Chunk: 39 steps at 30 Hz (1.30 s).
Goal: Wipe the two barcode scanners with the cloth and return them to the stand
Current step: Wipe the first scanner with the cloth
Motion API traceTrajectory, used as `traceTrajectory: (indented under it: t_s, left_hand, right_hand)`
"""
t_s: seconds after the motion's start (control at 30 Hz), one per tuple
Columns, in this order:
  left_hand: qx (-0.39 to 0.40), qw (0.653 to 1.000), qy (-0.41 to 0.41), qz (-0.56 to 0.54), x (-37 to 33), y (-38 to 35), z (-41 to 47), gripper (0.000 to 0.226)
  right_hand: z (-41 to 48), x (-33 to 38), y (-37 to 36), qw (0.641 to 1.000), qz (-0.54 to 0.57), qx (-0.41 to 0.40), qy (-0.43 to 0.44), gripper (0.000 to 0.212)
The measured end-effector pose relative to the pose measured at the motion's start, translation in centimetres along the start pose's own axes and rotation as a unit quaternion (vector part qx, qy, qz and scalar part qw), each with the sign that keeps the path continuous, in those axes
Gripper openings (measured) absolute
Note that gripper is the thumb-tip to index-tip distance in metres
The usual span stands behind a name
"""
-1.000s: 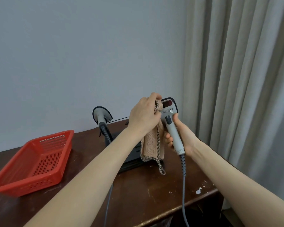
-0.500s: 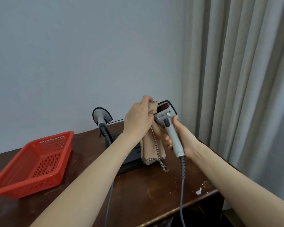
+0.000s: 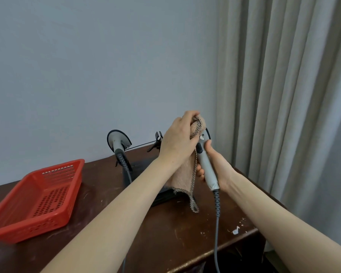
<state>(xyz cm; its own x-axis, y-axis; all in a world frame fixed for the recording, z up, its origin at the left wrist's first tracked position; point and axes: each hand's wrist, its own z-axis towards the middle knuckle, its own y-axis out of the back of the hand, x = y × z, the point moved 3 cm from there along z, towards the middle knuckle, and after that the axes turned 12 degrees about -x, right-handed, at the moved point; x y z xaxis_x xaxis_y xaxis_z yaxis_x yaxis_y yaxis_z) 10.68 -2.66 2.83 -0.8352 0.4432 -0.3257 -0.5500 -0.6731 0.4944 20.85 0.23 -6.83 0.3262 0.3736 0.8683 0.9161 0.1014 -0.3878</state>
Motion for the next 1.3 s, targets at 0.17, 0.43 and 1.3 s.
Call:
traceTrajectory:
  t_s: [0.17, 0.43, 1.3]
  left_hand:
    - [0.008, 0.989, -0.08, 0.127, -0.2, 0.2, -0.3, 0.046]
    - [0.039, 0.982, -0.041, 0.182, 1.0, 0.8, -0.3, 0.037]
    - [-0.004, 0.997, 0.024, 0.069, 1.4, 1.3, -0.8, 0.039]
  right_hand:
    - [0.1, 0.1, 0.2, 1.0, -0.005, -0.023, 0.019, 0.059]
    - [0.3, -0.2, 0.3, 1.0, 0.011, 0.003, 0.002, 0.068]
    - [0.0, 0.4, 0.3, 0.999, -0.038, 0.011, 0.009, 0.066]
